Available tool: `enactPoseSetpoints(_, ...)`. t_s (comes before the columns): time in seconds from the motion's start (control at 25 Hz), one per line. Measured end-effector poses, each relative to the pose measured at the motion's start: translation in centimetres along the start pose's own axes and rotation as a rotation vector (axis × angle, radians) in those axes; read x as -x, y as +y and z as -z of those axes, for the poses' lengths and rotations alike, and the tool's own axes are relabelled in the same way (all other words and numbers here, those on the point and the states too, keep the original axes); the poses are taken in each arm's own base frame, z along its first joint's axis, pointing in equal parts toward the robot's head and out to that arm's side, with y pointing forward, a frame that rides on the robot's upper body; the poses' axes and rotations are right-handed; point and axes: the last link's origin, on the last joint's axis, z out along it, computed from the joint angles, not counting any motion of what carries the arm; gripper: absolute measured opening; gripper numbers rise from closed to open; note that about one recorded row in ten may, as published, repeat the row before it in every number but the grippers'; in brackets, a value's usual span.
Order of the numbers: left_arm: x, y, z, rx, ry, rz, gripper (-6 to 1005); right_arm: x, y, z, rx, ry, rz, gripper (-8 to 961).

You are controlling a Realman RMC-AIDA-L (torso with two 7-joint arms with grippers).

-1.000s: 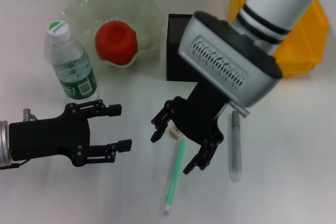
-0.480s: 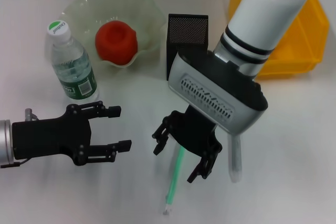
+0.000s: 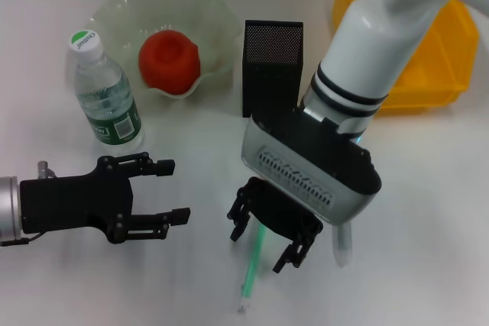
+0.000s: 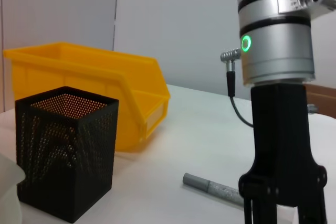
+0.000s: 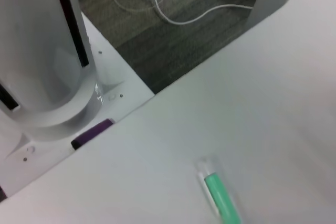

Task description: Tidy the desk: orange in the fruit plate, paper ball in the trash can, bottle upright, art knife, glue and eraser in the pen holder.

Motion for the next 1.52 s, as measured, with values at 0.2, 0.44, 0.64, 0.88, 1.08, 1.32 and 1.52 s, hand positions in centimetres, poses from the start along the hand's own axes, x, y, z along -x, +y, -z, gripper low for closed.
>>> enactPoseSetpoints(0.2, 0.0, 0.1, -0.3, 0.002, 0.0, -0.001, 799, 0.1, 0.1, -0.5, 0.0, -0.002, 0.006, 781)
enactPoseSetpoints(0.44, 0.0, 0.1, -0.4, 0.004, 0.001, -0.001, 799, 0.0, 0.1, -0.8, -0.019, 0.005, 0.007, 576)
enactPoseSetpoints(0.64, -0.1, 0.1, -0.5, 0.004, 0.003, -0.006, 799, -0.2, 0.0, -1.2, -0.031, 0.017, 0.01, 498)
enactPoseSetpoints(0.88, -0.2, 0.0, -0.4, 0.0, 0.007, -0.011, 799, -0.3, 0.0, -1.4, -0.038, 0.024, 0.018, 415)
enactPoseSetpoints(1.08, -0.2, 0.0, -0.4, 0.0, 0.007, -0.011, 799, -0.3, 0.0, -1.4, -0.042, 0.025, 0.023, 371)
enactPoseSetpoints(1.32, -0.2, -0.1, -0.4, -0.005, 0.012, -0.012, 798, -0.3, -0.1, -1.4, -0.043, 0.026, 0.032, 334)
enactPoseSetpoints(1.52, -0.3, -0.2, -0.4, -0.006, 0.011, -0.016, 798, -0.4, 0.0, -1.4, -0.043, 0.026, 0.037, 321)
